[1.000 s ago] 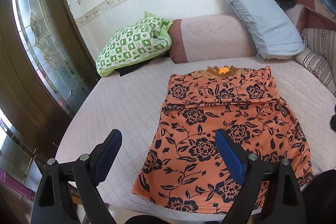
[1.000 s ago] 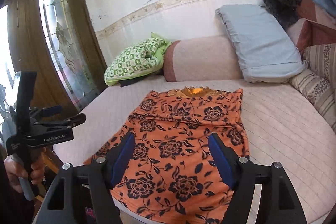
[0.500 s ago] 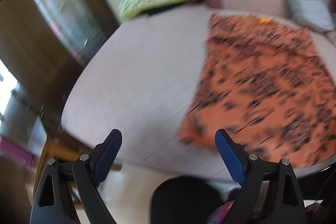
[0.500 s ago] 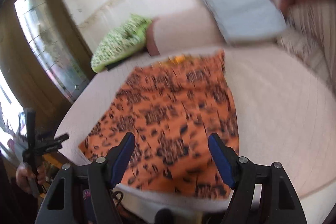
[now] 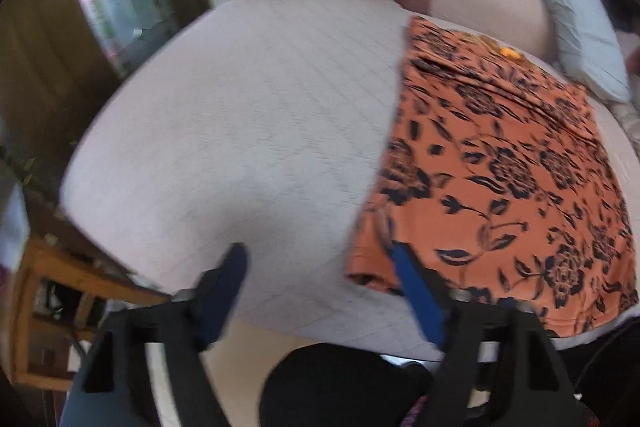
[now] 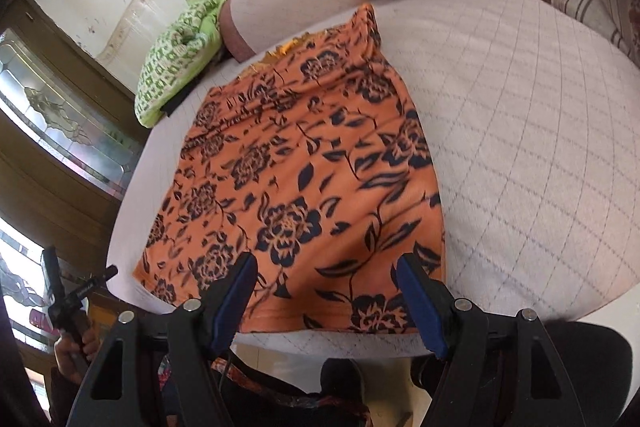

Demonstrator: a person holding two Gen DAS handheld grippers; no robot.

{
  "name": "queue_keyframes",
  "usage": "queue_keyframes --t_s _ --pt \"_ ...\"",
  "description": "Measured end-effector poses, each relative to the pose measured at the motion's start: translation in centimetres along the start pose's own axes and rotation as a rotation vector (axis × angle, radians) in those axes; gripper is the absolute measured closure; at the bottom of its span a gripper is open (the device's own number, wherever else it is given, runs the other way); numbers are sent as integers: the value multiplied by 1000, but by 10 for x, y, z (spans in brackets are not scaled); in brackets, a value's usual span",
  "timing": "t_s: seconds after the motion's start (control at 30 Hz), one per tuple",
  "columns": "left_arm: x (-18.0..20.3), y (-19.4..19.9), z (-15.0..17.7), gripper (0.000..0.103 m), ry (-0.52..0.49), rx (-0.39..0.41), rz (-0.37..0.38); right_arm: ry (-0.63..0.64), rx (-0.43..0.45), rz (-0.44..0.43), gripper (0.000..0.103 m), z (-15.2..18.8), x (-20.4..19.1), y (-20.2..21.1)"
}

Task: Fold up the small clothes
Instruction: 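Grasp the blouse hem with both grippers and lift it toward the collar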

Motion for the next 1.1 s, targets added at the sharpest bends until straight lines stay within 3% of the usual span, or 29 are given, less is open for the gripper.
queue_keyframes --t_s 0.17,0.27,0.53,0.7,0.83,0.9,0.97,1.0,1.03,1.07,1.1 --pt "16 -38 2 59 38 -83 127 -18 -12 8 28 3 5 -6" --pt "21 -55 8 60 66 -132 188 -20 -20 14 28 6 6 -9" --pt "23 -43 8 78 45 -93 285 -166 -33 -33 28 5 41 -17" --pt "37 -39 3 78 -13 -68 330 -307 -44 -117 28 9 63 -27" --pt "33 -50 3 63 17 -98 323 -376 -44 -139 32 6 73 -36" --pt "30 -52 4 64 36 -99 342 -402 -47 -142 34 5 77 -43" --pt "30 -50 5 66 29 -96 352 -370 -54 -130 42 5 73 -44" --pt "30 -50 5 70 22 -96 354 -331 -68 -122 56 6 68 -45" --pt "29 -50 5 78 14 -96 348 -305 -83 -120 83 7 64 -46" --pt "28 -50 6 82 7 -96 342 -287 -107 -127 92 9 59 -50" --pt "26 -51 6 82 9 -97 344 -268 -128 -123 93 12 55 -54"
Point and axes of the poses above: each gripper's, at about its wrist camera, not at the fingertips, and y roughly against the way its jaws point, x to its right, z to its underside, the point moved 5 cm from there along -y, roughly the way its jaws point, and after that the axes turned 5 degrees about -y, right-handed, at the moved point
